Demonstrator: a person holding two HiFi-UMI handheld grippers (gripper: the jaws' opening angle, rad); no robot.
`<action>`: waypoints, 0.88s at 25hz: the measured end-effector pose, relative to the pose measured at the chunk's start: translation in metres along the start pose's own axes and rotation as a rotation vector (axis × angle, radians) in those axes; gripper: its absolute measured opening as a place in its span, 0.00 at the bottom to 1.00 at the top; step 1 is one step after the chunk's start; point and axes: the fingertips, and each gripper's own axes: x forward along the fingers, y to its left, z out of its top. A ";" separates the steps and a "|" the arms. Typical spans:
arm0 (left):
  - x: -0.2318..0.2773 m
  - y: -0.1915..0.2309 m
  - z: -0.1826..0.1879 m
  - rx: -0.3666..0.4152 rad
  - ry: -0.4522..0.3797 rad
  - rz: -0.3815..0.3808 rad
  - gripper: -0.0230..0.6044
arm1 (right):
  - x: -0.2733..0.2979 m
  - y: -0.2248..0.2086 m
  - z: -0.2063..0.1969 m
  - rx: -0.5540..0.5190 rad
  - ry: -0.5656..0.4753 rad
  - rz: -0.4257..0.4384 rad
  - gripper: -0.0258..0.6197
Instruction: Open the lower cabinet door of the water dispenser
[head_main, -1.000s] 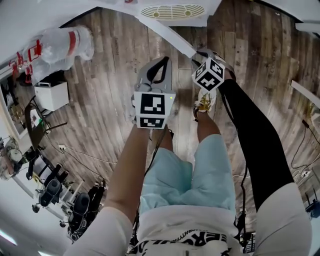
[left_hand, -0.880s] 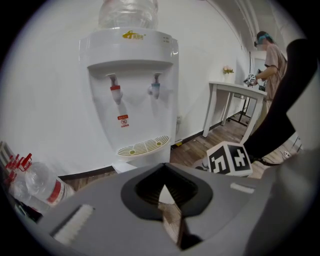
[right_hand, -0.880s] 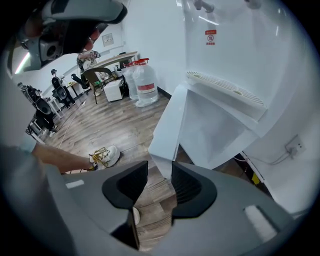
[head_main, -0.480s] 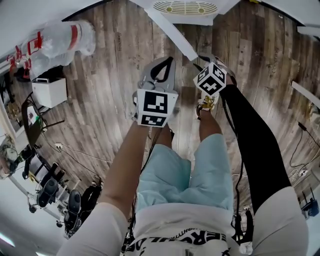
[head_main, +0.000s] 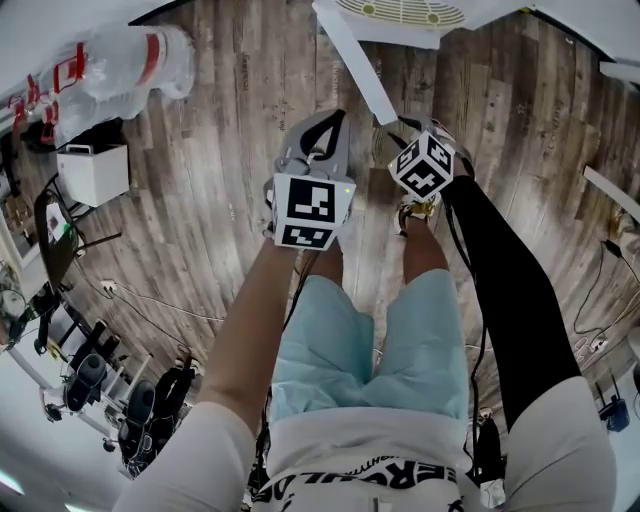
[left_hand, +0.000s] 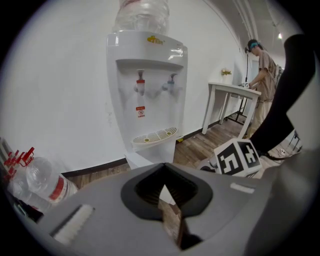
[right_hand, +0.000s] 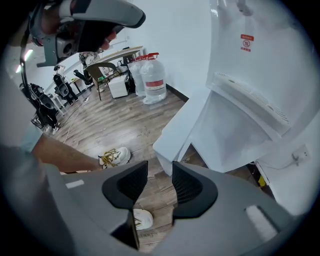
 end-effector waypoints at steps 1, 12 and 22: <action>-0.003 0.003 -0.002 0.000 0.001 0.000 0.12 | 0.001 0.004 0.003 0.001 0.002 0.000 0.27; -0.023 0.039 -0.025 -0.004 0.006 0.001 0.12 | 0.016 0.037 0.026 -0.007 0.015 0.006 0.27; -0.043 0.076 -0.044 -0.035 -0.003 0.041 0.12 | 0.031 0.064 0.056 -0.053 0.024 0.033 0.27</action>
